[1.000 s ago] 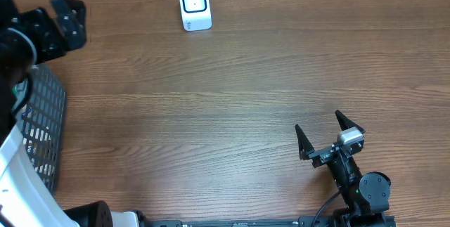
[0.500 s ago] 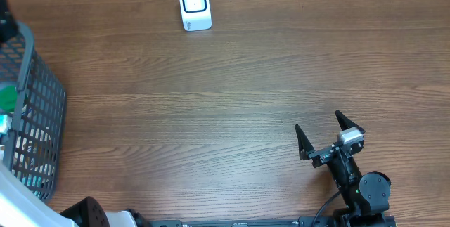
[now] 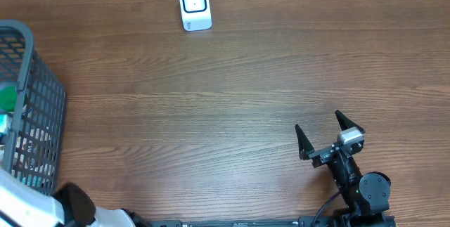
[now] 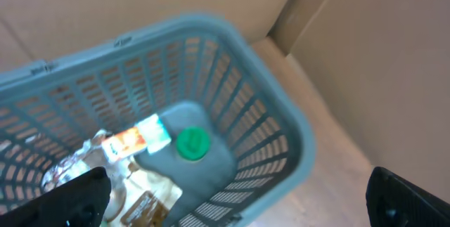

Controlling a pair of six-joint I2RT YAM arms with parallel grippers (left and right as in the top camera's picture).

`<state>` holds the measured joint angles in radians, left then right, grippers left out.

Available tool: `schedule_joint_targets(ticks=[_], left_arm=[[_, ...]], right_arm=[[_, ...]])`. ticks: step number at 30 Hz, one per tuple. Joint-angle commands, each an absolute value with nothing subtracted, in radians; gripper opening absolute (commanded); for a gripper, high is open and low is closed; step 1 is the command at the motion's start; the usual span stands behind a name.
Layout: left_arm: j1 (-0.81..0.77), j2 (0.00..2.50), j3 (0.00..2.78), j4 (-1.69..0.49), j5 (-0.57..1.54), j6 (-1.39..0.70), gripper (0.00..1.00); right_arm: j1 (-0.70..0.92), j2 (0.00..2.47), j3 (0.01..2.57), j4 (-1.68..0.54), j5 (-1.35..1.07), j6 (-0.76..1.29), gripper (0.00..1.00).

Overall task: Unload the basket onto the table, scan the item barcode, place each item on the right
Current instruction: 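Raise the left gripper and move it over the grey basket, then lower the left gripper into the basket and grasp the green-lidded jar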

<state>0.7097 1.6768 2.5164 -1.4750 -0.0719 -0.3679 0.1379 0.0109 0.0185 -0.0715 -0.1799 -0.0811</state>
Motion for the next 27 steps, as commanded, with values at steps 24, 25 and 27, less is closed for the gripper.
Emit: schedule_joint_targets(ticks=[24,25,27], left_arm=[[0.776,2.22,2.481,-1.476,0.052,-0.046,0.8],[0.778,2.22,2.468,-1.476,0.051,-0.043,0.82],[0.787,2.22,2.443,-1.475,0.045,-0.044,0.84]], right_arm=[[0.136,0.003,0.008,-0.067,-0.185,-0.075,1.0],[0.136,0.003,0.008,-0.067,-0.185,-0.075,1.0],[0.136,0.003,0.008,-0.067,-0.185,-0.075,1.0]])
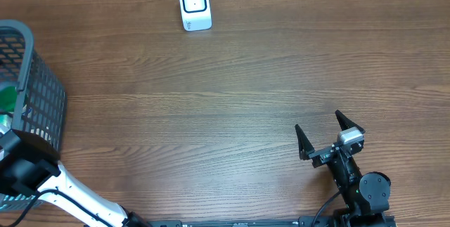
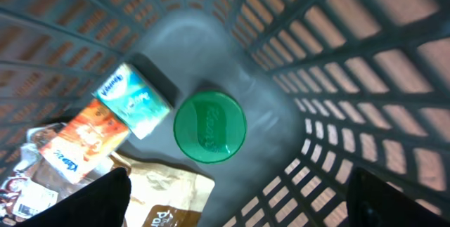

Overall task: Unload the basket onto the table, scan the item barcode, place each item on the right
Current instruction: 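Lower the left gripper into the basket and grasp the green-lidded jar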

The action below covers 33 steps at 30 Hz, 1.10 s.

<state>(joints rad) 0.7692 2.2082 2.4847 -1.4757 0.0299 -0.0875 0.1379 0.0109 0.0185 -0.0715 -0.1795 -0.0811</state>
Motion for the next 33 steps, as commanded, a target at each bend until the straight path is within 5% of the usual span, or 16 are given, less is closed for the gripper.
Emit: schedule_joint_targets(ticks=[1,16,33], left_arm=[[0.794,2.22,2.433,-1.475,0.045,-0.044,0.84],[0.804,2.22,2.318,-1.428,0.067,0.004,0.96],[0.804,2.22,2.109,-1.264,0.035,0.031,1.0]], right_arm=[[0.136,0.003,0.008,-0.067,-0.185,-0.075,1.0],[0.136,0.003,0.008,-0.067,-0.185,-0.075,1.0],[0.136,0.003,0.008,-0.067,-0.185,-0.075,1.0]])
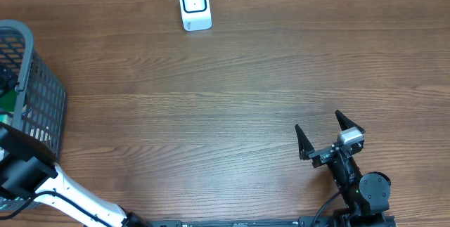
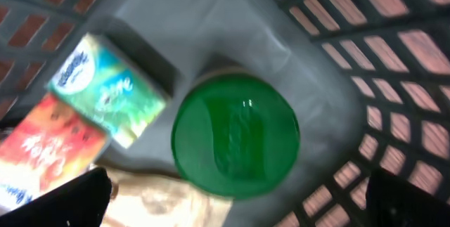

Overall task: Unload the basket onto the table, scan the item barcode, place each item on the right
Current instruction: 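Lower the left gripper into the basket and grasp the green-lidded jar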

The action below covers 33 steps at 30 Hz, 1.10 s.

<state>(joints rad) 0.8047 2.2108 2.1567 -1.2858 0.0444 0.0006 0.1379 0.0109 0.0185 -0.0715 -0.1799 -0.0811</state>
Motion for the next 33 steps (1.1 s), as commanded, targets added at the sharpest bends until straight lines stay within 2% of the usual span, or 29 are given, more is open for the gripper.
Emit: schedule_joint_targets(ticks=[1,7,9,14,18,27,33], left_arm=[[0.802,2.22,2.092,-1.251,0.037,0.031,1.0],[0.802,2.22,2.022,-1.202,0.042,0.03,1.0],[0.802,2.22,2.016,-1.194,0.042,0.03,0.96],[0.802,2.22,2.016,-1.182,0.041,0.019,0.84],[0.802,2.22,2.016,-1.174,0.041,0.019,0.64],[0.802,2.22,2.018,-1.182,0.027,0.015,0.53],[0.802,2.211,2.02,-1.19,0.011,-0.009,0.51]], right_arm=[[0.136,0.003,0.008,-0.067,-0.185,-0.075,1.0],[0.136,0.003,0.008,-0.067,-0.185,-0.075,1.0],[0.136,0.003,0.008,-0.067,-0.185,-0.075,1.0],[0.136,0.003,0.008,-0.067,-0.185,-0.075,1.0],[0.136,0.003,0.008,-0.067,-0.185,-0.075,1.0],[0.136,0.003,0.008,-0.067,-0.185,-0.075,1.0],[0.136,0.003,0.008,-0.067,-0.185,-0.075,1.0]])
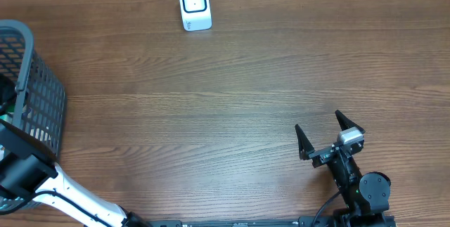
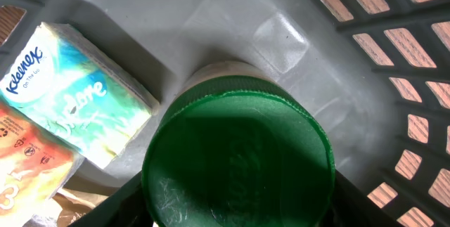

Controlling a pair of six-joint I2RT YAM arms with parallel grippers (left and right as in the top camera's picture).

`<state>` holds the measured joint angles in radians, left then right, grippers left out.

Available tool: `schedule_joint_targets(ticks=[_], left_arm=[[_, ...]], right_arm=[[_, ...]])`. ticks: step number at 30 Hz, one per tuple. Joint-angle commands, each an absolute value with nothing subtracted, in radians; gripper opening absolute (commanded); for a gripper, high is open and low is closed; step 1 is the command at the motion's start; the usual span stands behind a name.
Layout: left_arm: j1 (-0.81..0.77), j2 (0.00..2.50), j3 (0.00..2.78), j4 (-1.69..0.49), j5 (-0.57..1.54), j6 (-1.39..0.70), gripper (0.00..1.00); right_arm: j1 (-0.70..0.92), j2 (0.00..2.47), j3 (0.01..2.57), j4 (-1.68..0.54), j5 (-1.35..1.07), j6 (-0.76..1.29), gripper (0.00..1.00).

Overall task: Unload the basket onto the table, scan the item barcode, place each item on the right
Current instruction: 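Lower the left gripper into the basket and grasp the green-lidded jar, then carry the jar with the left gripper and set it near the scanner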

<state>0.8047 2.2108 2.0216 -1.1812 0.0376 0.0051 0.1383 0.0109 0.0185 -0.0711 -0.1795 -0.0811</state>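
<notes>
A container with a round green lid (image 2: pixel 238 160) stands on the floor of the grey mesh basket (image 1: pixel 43 97) at the table's left edge. My left gripper (image 2: pixel 238 209) is down inside the basket, its dark fingers (image 2: pixel 116 209) tight against both sides of the lid. The container's body and any barcode are hidden under the lid. The white barcode scanner (image 1: pixel 194 5) stands at the far edge of the table. My right gripper (image 1: pixel 329 137) rests open near the front right, holding nothing.
Beside the container lie a Kleenex tissue pack (image 2: pixel 70 90) and an orange packet (image 2: pixel 24 164). The basket wall (image 2: pixel 415 58) rises close on the right. The wooden table (image 1: pixel 232 93) stretches between basket and scanner.
My left gripper has come lower onto the green lid, which now fills the wrist view. Its fingers stand closer together, against the lid's sides. The right arm has not moved.
My left gripper was open above the basket, looking down at its contents. Then it was inside the basket over the green lid, then closer still. Now its fingers close in on the lid. The right gripper stayed open in place throughout.
</notes>
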Motion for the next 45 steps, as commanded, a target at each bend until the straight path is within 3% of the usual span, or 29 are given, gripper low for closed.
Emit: schedule_joint_targets(ticks=[1,14,29,39,45], left_arm=[[0.802,2.21,2.023,-1.193,0.011,-0.01,0.5],[0.802,2.21,2.228,-1.332,0.016,-0.158,0.43],[0.757,2.178,2.804,-1.626,0.155,-0.207,0.39],[0.564,1.938,2.915,-1.689,0.158,-0.206,0.36],[0.255,1.804,2.915,-1.689,0.15,-0.206,0.36]], right_arm=[[0.136,0.003,0.008,-0.067,-0.185,-0.075,1.0],[0.136,0.003,0.008,-0.067,-0.185,-0.075,1.0],[0.136,0.003,0.008,-0.067,-0.185,-0.075,1.0],[0.136,0.003,0.008,-0.067,-0.185,-0.075,1.0],[0.136,0.003,0.008,-0.067,-0.185,-0.075,1.0]])
